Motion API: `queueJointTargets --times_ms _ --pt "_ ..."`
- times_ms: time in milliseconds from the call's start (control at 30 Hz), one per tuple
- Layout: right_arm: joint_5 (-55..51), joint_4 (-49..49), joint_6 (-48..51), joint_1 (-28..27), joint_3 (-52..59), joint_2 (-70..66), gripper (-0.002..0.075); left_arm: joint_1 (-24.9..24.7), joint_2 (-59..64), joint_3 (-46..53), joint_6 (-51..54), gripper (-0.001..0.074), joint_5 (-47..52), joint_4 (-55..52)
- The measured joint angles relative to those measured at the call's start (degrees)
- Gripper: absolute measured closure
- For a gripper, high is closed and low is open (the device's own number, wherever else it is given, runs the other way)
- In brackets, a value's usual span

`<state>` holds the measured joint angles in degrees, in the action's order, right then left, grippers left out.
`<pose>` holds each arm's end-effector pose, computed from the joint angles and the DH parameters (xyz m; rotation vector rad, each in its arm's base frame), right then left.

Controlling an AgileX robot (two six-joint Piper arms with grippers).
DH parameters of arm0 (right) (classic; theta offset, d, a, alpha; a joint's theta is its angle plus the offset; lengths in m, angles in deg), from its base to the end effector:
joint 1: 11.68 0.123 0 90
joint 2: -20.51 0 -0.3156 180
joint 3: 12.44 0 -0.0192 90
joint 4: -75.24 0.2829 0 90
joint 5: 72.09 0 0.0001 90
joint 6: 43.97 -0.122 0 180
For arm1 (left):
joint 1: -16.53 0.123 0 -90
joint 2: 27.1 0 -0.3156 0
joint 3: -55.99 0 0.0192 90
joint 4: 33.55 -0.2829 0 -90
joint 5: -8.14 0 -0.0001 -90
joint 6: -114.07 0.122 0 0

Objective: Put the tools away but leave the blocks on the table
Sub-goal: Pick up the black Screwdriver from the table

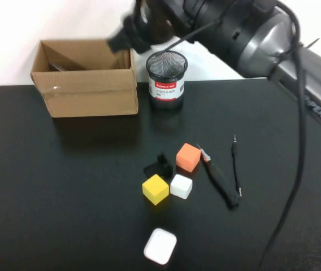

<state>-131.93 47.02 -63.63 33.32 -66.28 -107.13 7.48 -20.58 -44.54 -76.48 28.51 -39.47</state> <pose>0.4198 0.3492 0.3981 -0.5545 2.1327 -0.0008 0.0840 -0.0089 0.1635 0.0406 1.8562 -0.1372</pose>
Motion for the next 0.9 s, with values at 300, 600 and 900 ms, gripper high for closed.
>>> queueJointTargets --times_ms 300,600,900 --pt "-4.28 1.44 4.26 -2.01 21.50 13.74 0.0449 0.00 0.00 0.00 0.00 0.0735 0.00 0.00" --pt "-4.51 17.61 9.52 -4.64 42.46 18.66 0.0449 0.00 0.00 0.00 0.00 0.0735 0.00 0.00" --pt "2.25 25.75 18.03 -10.19 47.23 12.16 0.0449 0.00 0.00 0.00 0.00 0.0735 0.00 0.00"
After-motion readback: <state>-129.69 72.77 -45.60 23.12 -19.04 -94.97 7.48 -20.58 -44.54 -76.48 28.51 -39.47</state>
